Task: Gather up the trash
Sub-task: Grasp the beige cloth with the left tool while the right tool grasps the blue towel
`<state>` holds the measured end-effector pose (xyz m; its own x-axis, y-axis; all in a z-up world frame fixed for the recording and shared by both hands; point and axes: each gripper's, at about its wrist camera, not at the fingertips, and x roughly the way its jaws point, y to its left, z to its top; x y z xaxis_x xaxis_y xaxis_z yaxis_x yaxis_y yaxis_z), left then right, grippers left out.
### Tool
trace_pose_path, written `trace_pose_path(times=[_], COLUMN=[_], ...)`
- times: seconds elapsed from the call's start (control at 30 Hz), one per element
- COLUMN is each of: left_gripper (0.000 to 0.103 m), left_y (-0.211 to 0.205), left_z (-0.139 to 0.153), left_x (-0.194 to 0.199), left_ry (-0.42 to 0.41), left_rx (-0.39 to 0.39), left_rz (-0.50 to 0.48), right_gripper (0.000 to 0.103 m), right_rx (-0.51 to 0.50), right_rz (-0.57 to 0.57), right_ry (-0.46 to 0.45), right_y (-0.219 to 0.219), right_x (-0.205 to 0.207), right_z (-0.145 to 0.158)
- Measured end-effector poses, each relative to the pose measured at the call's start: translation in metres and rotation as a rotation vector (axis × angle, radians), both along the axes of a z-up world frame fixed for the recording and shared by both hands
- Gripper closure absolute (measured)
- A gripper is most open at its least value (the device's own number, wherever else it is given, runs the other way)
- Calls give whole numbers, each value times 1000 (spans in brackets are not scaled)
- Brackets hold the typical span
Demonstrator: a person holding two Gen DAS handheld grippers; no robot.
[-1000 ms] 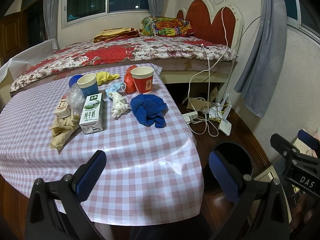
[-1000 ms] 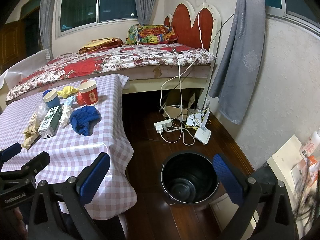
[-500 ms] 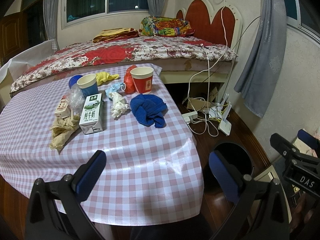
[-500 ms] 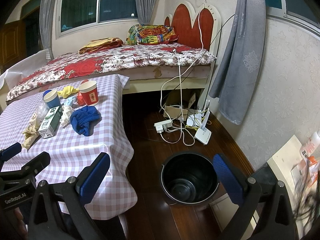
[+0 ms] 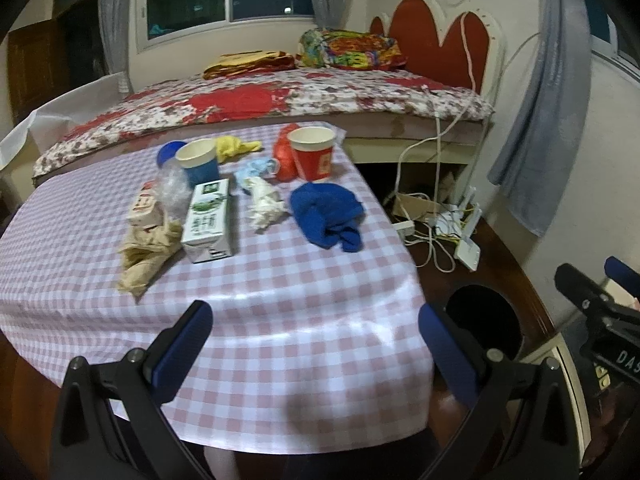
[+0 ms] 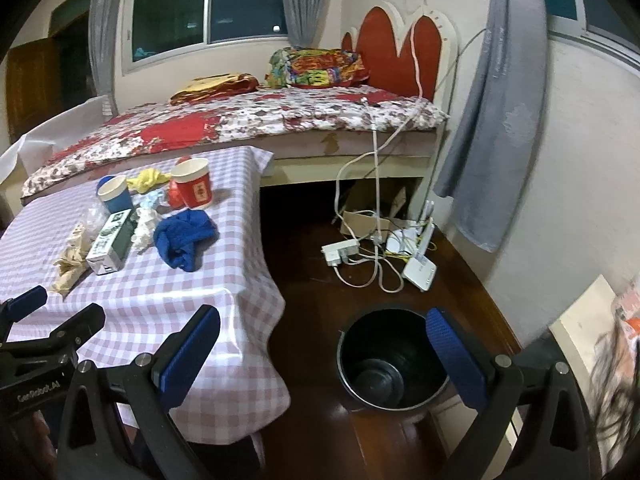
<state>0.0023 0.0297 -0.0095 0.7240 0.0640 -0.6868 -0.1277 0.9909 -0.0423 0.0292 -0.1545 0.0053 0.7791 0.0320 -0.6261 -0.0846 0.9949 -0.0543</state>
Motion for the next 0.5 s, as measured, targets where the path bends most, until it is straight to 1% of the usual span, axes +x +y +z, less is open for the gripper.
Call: trace_pose_path(times=[0.1,0.2,0.33,0.5], left_gripper=[0,0,0,0], left_y=[17,38,62,99], left_z=[-3,-8,-15,-23], left_x=[3,5,6,4], left_ry=[-1,6,22,27], left_rx=[18,40,69,125], left_rz=[43,88,135,205], right_gripper=[0,0,0,0], right_rx=[18,40,45,41], right_rz=[39,120,217,306], right_ry=[-2,-1,-3,-5], right_y=[9,31,65,99], right_x=[6,11,16,28], right_z=[0,-2,-5,-7])
